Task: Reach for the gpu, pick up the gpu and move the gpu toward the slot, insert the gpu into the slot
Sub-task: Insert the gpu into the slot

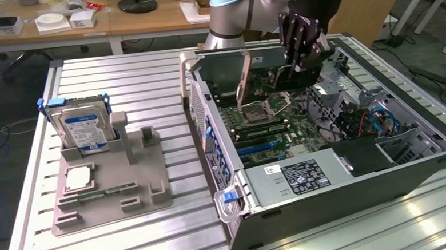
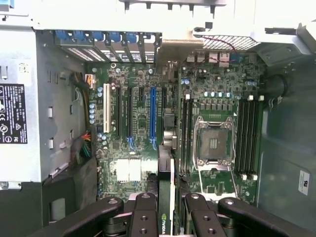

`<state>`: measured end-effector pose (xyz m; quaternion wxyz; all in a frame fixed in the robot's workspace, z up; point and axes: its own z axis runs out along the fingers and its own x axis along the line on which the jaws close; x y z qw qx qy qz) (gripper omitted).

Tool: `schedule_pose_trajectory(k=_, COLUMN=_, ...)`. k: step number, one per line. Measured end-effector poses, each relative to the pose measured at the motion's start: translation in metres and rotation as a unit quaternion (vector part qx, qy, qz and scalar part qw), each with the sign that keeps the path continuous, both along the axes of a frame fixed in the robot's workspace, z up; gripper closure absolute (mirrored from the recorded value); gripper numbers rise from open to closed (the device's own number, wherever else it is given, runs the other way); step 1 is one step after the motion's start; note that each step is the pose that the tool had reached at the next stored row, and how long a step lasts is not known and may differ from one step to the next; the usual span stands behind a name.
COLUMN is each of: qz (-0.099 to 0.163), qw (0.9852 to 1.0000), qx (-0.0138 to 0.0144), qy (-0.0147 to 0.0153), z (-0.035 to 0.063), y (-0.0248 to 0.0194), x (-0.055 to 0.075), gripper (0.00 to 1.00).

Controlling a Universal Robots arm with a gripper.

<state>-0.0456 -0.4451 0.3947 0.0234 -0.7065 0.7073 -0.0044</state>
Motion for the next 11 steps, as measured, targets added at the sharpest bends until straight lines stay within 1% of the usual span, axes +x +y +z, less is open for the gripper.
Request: schedule_pose_trajectory(k=11, qz=0.000, qw=1.0000, qx=0.0000, qy=0.0000, z=-0.0093, y=0.0000, x=-0.0034, gripper=0.74)
